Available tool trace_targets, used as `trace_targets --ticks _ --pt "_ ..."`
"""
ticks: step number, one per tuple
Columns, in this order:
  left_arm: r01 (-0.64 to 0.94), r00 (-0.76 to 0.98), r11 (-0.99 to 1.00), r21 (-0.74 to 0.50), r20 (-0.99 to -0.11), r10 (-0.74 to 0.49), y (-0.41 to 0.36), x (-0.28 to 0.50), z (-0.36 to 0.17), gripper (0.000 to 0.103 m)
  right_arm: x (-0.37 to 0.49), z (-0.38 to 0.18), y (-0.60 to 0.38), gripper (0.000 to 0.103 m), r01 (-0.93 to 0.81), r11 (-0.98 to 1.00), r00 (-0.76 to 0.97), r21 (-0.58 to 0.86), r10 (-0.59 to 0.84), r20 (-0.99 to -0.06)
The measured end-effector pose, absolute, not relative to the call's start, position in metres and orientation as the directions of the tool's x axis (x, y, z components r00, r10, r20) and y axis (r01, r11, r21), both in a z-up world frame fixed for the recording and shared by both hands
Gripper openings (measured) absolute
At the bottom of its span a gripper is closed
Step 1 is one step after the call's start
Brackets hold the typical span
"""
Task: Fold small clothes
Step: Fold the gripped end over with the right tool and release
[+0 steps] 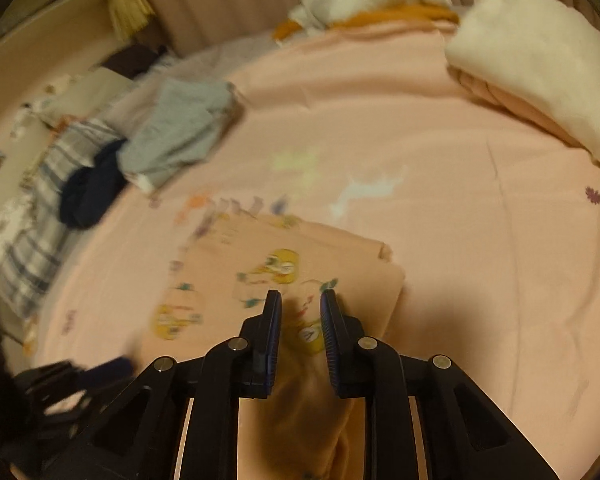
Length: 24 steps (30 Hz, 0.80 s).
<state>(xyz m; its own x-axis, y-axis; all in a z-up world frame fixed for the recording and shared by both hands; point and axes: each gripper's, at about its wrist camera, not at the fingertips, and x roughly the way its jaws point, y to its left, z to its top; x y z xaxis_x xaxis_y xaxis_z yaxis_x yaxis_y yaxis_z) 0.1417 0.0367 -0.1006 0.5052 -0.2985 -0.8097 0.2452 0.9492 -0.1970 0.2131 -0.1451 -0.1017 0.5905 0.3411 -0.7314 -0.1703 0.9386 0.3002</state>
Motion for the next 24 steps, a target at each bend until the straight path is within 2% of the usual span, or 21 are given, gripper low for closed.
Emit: trace_targets --ticks 5,8,12,15,24 --pt "0.242 0.492 0.946 -0.217 -0.813 -0.312 0.041 0.145 -0.106 0.02 0.221 -0.111 -0.152 0.023 -0.136 0.96 0.58 0.244 0.277 -0.766" --pt "0.235 0.491 0.946 -0.223 -0.813 -0.314 0.042 0.145 -0.105 0.02 0.211 -0.099 -0.155 0.023 -0.144 0.96 0.603 0.242 0.279 -0.747" --pt "0.235 0.493 0.947 -0.221 -0.812 -0.311 0.043 0.14 -0.104 0.02 0.179 -0.077 -0.152 0.023 -0.242 0.927 0.632 0.287 0.375 -0.678" --pt "0.233 0.494 0.948 -0.219 -0.813 -0.309 0.043 0.139 -0.104 0.02 0.153 -0.072 -0.14 0.023 -0.32 0.907 0.62 0.272 0.418 -0.664" --pt "0.223 0.512 0.958 -0.182 -0.814 -0.274 0.042 0.131 -0.107 0.022 0.11 -0.098 -0.12 0.023 -0.389 0.909 0.594 0.147 0.37 -0.715"
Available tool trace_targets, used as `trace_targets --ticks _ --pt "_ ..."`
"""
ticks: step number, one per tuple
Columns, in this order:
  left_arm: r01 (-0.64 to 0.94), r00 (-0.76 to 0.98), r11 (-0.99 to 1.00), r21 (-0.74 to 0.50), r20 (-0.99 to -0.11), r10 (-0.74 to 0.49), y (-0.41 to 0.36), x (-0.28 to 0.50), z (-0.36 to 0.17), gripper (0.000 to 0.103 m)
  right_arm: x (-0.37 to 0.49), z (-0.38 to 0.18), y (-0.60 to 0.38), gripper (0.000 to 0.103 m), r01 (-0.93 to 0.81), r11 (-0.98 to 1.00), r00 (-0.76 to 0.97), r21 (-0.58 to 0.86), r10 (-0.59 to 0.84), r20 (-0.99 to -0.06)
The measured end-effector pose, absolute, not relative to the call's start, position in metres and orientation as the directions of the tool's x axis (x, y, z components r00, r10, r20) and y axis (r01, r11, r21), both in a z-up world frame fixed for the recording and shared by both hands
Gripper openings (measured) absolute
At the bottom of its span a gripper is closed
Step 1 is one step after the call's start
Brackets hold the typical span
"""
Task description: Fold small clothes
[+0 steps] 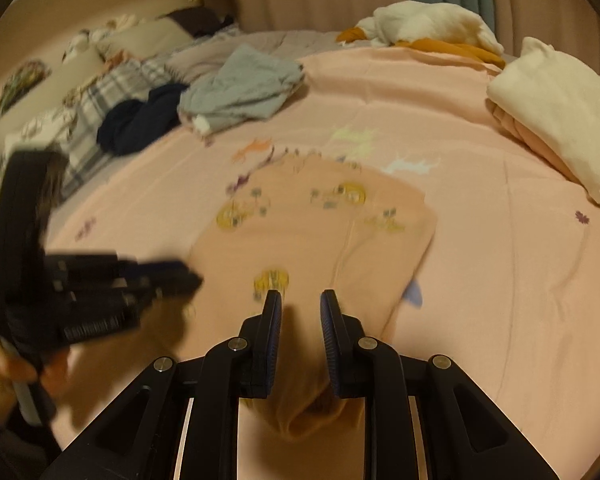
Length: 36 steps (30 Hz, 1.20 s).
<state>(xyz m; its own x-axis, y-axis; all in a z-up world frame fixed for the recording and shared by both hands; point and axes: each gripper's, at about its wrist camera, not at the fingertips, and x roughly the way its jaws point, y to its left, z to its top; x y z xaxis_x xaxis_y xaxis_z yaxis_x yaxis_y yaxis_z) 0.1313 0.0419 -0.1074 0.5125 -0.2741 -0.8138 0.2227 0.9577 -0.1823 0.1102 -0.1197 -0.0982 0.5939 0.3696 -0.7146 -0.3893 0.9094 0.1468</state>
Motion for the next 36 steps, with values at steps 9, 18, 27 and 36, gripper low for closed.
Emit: trace_targets --ticks 9,18,27,36 --pt "0.212 0.522 0.966 -0.148 -0.818 -0.24 0.042 0.118 -0.114 0.023 0.099 -0.116 -0.129 0.023 -0.346 0.93 0.579 0.124 0.316 -0.752" --pt "0.142 0.523 0.985 -0.1 -0.837 -0.16 0.048 0.094 -0.111 0.063 0.068 -0.105 -0.137 0.024 -0.311 0.938 0.573 0.152 0.313 -0.757" --pt "0.095 0.563 0.992 -0.086 -0.817 -0.125 0.055 0.067 -0.08 0.083 0.037 -0.072 -0.143 0.072 -0.28 0.941 0.634 0.192 0.331 -0.699" --pt "0.068 0.591 0.995 -0.07 -0.801 -0.097 0.056 0.046 -0.047 0.1 0.022 -0.043 -0.143 0.101 -0.237 0.952 0.684 0.193 0.305 -0.663"
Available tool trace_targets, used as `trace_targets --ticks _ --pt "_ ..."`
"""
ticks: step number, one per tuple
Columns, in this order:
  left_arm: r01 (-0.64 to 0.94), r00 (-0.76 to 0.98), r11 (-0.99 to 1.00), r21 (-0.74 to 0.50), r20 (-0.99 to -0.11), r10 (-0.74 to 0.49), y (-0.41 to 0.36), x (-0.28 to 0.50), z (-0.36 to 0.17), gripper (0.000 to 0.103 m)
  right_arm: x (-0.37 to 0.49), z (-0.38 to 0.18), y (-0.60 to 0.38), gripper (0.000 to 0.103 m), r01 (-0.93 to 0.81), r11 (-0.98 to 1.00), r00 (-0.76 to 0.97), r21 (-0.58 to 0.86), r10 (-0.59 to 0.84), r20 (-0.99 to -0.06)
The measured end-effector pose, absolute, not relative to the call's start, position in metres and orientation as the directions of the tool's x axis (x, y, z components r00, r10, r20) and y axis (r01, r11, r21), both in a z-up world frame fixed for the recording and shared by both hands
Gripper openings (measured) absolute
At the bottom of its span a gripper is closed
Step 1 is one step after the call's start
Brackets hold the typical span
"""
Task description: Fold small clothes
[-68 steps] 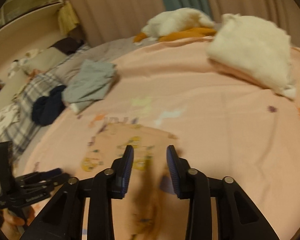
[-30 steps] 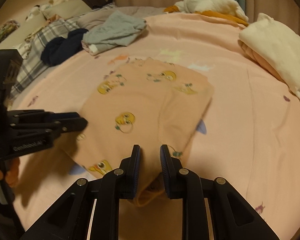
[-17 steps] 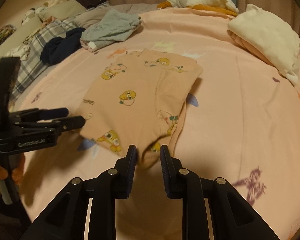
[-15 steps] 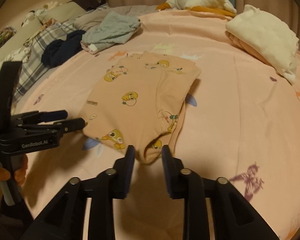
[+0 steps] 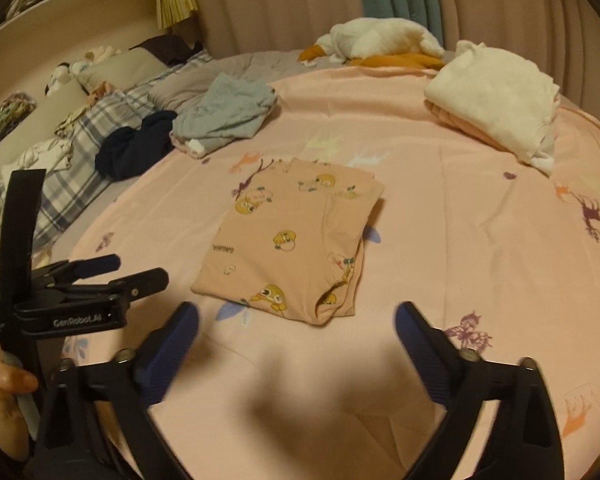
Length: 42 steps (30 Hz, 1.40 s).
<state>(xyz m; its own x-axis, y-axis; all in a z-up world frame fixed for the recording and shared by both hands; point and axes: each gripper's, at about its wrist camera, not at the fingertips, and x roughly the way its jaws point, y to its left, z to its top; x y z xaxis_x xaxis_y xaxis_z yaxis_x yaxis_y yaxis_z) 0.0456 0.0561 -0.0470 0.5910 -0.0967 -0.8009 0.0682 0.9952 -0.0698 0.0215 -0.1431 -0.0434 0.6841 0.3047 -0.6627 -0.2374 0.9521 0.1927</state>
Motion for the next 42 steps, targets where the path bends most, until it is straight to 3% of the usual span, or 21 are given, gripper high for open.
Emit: trace_targets --ticks 13,42 --pt "0.043 0.638 0.999 -0.031 -0.768 -0.051 0.063 0.012 0.0 0.102 0.007 -0.017 -0.131 0.102 -0.198 0.968 0.727 0.155 0.251 -0.639" --pt "0.018 0.617 1.0 -0.017 -0.787 -0.024 0.063 0.011 -0.009 0.102 0.012 -0.025 -0.124 0.102 -0.163 0.975 0.704 0.153 0.223 -0.675"
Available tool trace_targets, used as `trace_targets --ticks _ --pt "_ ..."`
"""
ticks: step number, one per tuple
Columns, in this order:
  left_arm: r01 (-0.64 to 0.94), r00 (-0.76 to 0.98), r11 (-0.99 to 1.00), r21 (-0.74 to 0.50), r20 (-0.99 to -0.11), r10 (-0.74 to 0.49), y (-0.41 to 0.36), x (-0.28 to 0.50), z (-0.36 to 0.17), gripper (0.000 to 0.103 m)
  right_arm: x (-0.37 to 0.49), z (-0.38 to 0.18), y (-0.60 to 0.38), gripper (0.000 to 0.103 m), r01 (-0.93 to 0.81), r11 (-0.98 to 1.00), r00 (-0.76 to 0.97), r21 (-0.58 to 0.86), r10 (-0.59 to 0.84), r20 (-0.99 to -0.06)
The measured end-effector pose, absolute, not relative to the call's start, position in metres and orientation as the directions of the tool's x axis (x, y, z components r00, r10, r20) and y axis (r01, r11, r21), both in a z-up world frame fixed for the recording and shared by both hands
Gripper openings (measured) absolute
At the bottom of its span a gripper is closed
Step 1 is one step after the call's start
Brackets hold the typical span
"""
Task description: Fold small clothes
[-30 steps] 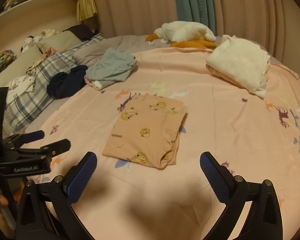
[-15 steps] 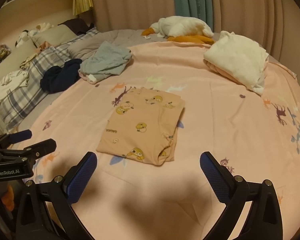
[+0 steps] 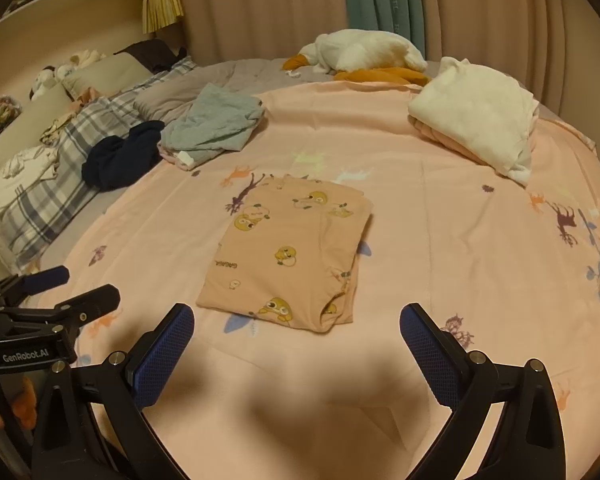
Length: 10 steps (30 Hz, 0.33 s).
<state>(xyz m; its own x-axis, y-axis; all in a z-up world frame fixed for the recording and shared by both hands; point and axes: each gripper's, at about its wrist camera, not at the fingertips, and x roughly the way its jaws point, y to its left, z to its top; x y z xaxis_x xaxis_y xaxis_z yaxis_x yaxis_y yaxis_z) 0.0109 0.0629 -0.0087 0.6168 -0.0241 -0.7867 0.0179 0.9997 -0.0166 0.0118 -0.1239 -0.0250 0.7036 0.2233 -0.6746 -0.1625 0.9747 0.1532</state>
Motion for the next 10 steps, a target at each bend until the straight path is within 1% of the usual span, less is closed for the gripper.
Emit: trace_targets --ticks 10 --pt "0.021 0.619 1.0 -0.013 -0.785 -0.023 0.0584 0.0134 -0.0079 0.102 0.0117 -0.0234 -0.1232 0.102 -0.17 0.971 0.704 0.169 0.239 -0.669"
